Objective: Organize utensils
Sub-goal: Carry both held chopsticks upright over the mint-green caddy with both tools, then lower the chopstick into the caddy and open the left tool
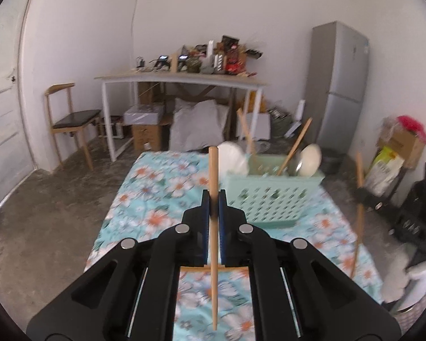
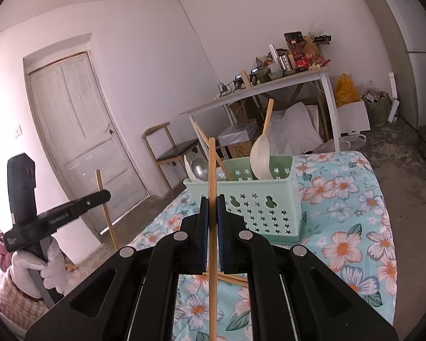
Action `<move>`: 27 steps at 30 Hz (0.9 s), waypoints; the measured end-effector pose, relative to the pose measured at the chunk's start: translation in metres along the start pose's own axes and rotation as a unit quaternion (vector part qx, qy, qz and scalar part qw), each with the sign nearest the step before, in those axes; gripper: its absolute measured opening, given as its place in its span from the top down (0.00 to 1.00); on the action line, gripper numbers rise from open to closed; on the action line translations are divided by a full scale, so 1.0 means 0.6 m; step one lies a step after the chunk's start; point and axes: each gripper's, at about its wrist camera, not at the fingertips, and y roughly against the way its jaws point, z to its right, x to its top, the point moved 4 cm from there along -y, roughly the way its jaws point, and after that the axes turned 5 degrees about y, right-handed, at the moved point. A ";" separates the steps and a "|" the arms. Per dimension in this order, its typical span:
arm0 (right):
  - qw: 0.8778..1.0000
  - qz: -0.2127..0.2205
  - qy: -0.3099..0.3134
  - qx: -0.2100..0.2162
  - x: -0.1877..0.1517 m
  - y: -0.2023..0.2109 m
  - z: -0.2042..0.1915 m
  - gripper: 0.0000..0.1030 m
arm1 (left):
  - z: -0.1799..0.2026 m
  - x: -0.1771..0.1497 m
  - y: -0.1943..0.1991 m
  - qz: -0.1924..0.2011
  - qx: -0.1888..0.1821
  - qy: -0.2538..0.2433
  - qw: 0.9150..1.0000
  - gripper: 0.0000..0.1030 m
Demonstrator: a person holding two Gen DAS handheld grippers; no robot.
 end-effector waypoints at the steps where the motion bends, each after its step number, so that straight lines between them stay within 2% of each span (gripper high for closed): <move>1: 1.000 0.004 -0.001 0.000 0.003 0.002 0.001 0.94 | 0.002 0.012 0.006 0.007 -0.013 0.003 1.000 0.95; 3: 1.000 0.011 -0.005 0.002 0.008 0.006 0.004 0.94 | 0.008 0.035 0.011 0.018 -0.034 0.007 0.999 0.95; 7: 1.000 0.027 -0.010 0.007 0.019 0.013 0.010 0.94 | 0.028 0.103 0.026 0.071 -0.079 0.014 0.994 0.95; 11: 0.999 0.043 -0.016 0.013 0.032 0.017 0.021 0.94 | 0.051 0.176 0.039 0.146 -0.122 0.028 0.981 0.95; 15: 0.998 0.055 -0.023 0.019 0.041 0.018 0.034 0.94 | 0.078 0.219 0.025 0.205 -0.132 0.032 0.969 0.95; 21: 0.997 0.064 -0.030 0.025 0.051 0.013 0.051 0.94 | 0.126 0.223 -0.061 0.216 -0.114 0.007 0.970 0.95; 27: 0.997 0.057 -0.035 0.029 0.048 -0.005 0.064 0.94 | 0.142 0.179 -0.153 0.180 -0.110 0.004 0.978 0.95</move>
